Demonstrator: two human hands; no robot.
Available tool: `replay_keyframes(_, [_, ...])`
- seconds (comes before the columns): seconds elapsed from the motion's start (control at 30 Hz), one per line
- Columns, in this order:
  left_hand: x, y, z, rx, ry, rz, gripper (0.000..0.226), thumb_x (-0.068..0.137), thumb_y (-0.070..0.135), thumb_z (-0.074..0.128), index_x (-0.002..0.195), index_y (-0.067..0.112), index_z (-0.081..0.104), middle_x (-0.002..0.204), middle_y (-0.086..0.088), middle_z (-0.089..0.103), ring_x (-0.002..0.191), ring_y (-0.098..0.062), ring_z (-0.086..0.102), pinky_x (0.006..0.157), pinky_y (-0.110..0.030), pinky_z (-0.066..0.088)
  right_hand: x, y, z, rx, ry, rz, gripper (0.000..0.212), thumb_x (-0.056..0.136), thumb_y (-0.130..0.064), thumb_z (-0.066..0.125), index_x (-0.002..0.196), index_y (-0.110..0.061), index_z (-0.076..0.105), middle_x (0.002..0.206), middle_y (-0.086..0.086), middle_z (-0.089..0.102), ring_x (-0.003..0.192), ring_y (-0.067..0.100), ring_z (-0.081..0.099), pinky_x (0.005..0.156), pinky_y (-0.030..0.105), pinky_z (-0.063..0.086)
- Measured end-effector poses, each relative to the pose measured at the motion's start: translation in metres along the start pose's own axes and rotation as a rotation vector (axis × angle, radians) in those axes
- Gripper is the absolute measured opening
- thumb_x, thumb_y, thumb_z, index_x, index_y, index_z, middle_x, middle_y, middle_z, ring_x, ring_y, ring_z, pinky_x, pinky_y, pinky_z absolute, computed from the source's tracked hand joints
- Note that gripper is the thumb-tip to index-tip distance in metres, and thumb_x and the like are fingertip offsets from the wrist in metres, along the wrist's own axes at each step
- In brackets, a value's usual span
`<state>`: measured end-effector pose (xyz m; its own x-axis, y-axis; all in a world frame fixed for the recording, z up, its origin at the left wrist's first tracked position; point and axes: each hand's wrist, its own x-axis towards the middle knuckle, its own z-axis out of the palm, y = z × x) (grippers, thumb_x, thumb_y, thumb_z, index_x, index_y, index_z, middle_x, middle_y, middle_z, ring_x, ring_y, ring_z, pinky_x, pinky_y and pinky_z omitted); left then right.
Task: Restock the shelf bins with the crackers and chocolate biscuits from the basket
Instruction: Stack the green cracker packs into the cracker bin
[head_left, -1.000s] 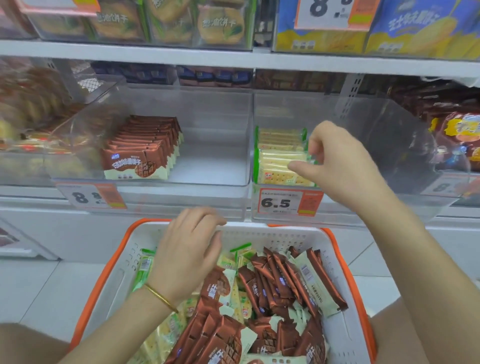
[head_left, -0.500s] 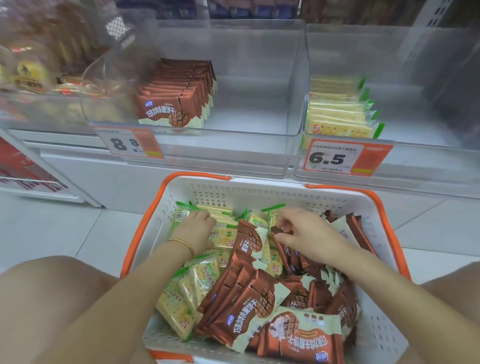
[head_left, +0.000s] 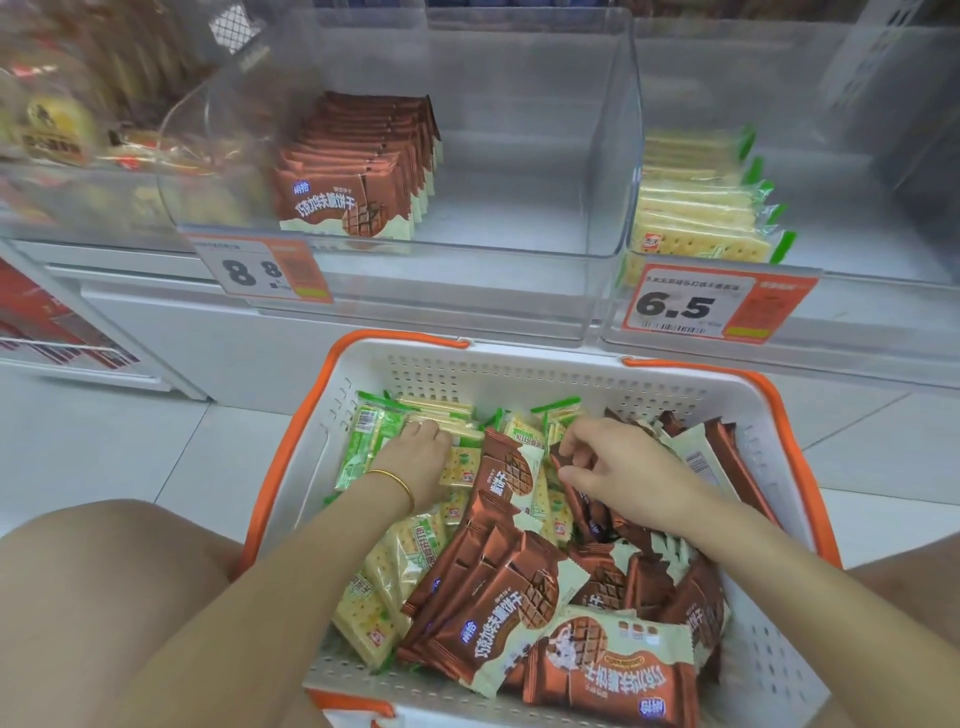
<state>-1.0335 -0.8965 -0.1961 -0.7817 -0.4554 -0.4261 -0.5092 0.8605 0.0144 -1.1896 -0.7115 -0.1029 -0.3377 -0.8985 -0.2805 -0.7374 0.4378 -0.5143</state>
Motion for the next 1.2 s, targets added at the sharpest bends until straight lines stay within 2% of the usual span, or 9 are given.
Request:
replay_keyframes(0.17, [0.004,0.001,0.001,0.052,-0.046,-0.003,0.069,0.083,0.044,0.066,0.136,0.011,0.038,0.129,-0.008,0.043,0.125,-0.027,0.033,0.102,-0.039,0.039,-0.001,0.003,0.001,-0.02,-0.033,0.017,0.013,0.091,-0.028,0.059,0.099,-0.018,0.056,0.091,-0.002,0.061,0.079,0.012,0.057,0.074,0.029,0.049])
replay_keyframes(0.33, [0.003,-0.003,-0.005,0.103,-0.012,-0.014,0.074,0.077,0.051,0.068,0.136,0.017,0.041,0.126,-0.006,0.043,0.122,-0.025,0.035,0.103,-0.036,0.038,0.0,0.006,0.003,-0.028,-0.045,0.038,0.01,0.092,-0.027,0.059,0.096,-0.02,0.054,0.091,-0.002,0.062,0.077,0.012,0.057,0.072,0.029,0.048])
replay_keyframes(0.47, [-0.005,0.004,-0.013,0.234,0.056,-0.039,0.062,0.078,0.053,0.064,0.125,0.016,0.046,0.121,-0.008,0.042,0.116,-0.027,0.041,0.099,-0.036,0.036,-0.001,0.006,0.003,-0.009,-0.05,0.046,0.01,0.092,-0.025,0.059,0.097,-0.017,0.056,0.092,-0.001,0.063,0.078,0.013,0.059,0.075,0.033,0.05])
replay_keyframes(0.6, [-0.015,0.011,-0.037,0.171,0.164,-0.148,0.06,0.079,0.054,0.06,0.119,0.013,0.044,0.12,-0.008,0.046,0.112,-0.026,0.049,0.091,-0.036,0.04,-0.002,0.004,0.002,-0.012,-0.032,0.052,0.011,0.092,-0.026,0.059,0.099,-0.017,0.057,0.092,-0.001,0.063,0.081,0.014,0.06,0.077,0.034,0.051])
replay_keyframes(0.77, [-0.042,0.024,-0.087,-0.223,0.314,-0.196,0.059,0.078,0.051,0.064,0.117,0.013,0.042,0.116,-0.006,0.051,0.108,-0.024,0.05,0.087,-0.037,0.047,-0.008,-0.012,-0.003,0.159,0.016,0.017,0.025,0.092,-0.032,0.059,0.112,-0.018,0.056,0.1,-0.005,0.06,0.091,0.01,0.058,0.077,0.017,0.046])
replay_keyframes(0.9, [-0.068,0.049,-0.125,-0.918,0.287,-0.094,0.056,0.074,0.044,0.074,0.115,0.021,0.044,0.102,0.007,0.058,0.094,-0.013,0.059,0.084,-0.038,0.052,-0.025,-0.034,-0.016,0.434,0.065,-0.036,0.055,0.087,-0.041,0.062,0.135,-0.025,0.04,0.122,-0.011,0.053,0.104,-0.001,0.056,0.08,0.01,0.045])
replay_keyframes(1.0, [-0.082,0.078,-0.146,-1.168,0.27,-0.008,0.058,0.07,0.05,0.075,0.113,0.025,0.046,0.103,0.006,0.06,0.095,-0.01,0.061,0.084,-0.038,0.053,-0.045,-0.048,-0.03,0.516,0.214,-0.113,0.051,0.081,-0.041,0.071,0.122,-0.031,0.044,0.112,-0.019,0.057,0.097,-0.005,0.057,0.081,0.014,0.047])
replay_keyframes(1.13, [-0.093,0.111,-0.184,-1.316,0.239,0.126,0.073,0.059,0.065,0.072,0.111,0.02,0.051,0.105,0.002,0.065,0.092,-0.011,0.066,0.074,-0.038,0.058,-0.065,-0.047,-0.076,0.494,0.477,-0.14,0.029,0.079,-0.024,0.074,0.093,-0.038,0.054,0.084,-0.02,0.063,0.078,-0.004,0.059,0.067,0.016,0.046])
replay_keyframes(1.2, [-0.095,0.12,-0.2,-1.282,0.29,0.176,0.064,0.069,0.064,0.069,0.11,0.018,0.051,0.103,0.0,0.063,0.087,-0.013,0.066,0.066,-0.036,0.057,-0.073,-0.039,-0.111,0.614,0.524,-0.137,0.023,0.078,-0.021,0.074,0.093,-0.032,0.06,0.087,-0.015,0.068,0.079,0.001,0.064,0.073,0.027,0.053])
